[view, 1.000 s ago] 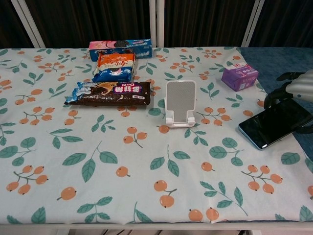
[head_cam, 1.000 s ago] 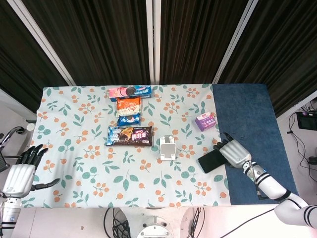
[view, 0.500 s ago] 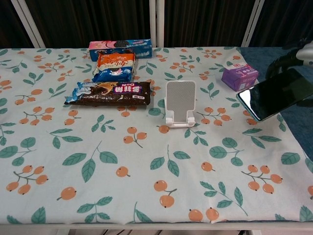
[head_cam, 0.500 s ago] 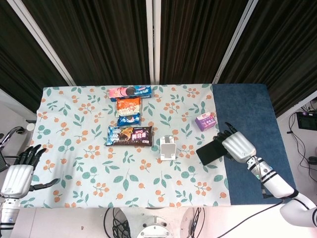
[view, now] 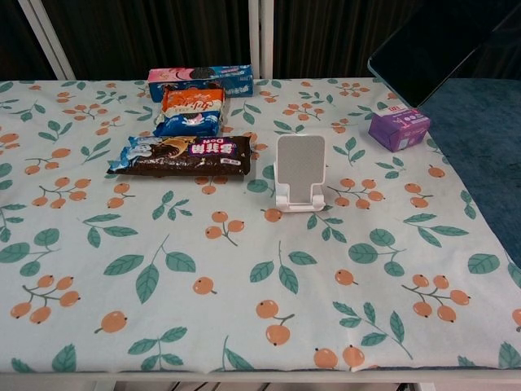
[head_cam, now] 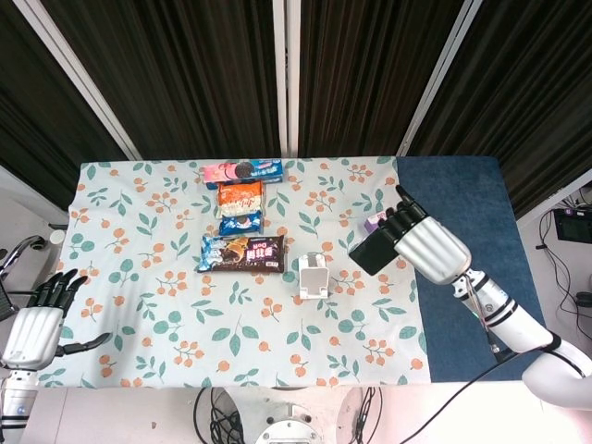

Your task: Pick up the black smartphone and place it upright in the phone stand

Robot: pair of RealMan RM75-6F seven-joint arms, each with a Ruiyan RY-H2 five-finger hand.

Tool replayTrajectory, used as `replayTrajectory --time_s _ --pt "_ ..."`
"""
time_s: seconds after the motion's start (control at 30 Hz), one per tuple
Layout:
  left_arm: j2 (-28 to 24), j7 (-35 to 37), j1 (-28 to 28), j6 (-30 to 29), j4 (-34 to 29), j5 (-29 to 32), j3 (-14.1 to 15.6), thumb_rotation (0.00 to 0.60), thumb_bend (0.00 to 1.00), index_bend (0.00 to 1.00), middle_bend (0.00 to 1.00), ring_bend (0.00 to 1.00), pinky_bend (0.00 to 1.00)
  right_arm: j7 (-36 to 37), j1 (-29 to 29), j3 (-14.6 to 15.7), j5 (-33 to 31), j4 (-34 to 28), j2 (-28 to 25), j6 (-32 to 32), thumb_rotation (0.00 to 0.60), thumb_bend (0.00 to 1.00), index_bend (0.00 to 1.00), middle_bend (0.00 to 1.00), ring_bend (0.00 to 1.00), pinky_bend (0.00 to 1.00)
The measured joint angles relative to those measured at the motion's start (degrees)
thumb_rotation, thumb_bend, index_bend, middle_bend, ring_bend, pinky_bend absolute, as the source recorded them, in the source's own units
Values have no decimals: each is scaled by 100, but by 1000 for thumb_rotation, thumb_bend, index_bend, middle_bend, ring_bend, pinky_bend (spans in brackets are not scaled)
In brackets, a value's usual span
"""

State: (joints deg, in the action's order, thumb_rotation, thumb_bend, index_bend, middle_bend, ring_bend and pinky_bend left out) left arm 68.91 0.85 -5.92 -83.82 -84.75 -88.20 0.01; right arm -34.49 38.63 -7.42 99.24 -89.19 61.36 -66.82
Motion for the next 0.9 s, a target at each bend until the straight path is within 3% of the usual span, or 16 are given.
replayTrajectory --time_s 0.2,0.57,0.9 --pt "5 42 19 18 47 49 1 323 0 107 40 50 138 -1243 638 -159 710 -328 -217 658 600 293 715 420 432 86" --pt "14 120 18 30 108 59 -8 321 0 107 40 50 138 -1577 1536 6 1819 -254 -92 1579 600 292 713 416 432 66" --pt "30 206 31 2 168 47 -12 324 0 107 40 50 138 -2295 1656 18 1887 -156 313 2109 600 292 713 410 432 60"
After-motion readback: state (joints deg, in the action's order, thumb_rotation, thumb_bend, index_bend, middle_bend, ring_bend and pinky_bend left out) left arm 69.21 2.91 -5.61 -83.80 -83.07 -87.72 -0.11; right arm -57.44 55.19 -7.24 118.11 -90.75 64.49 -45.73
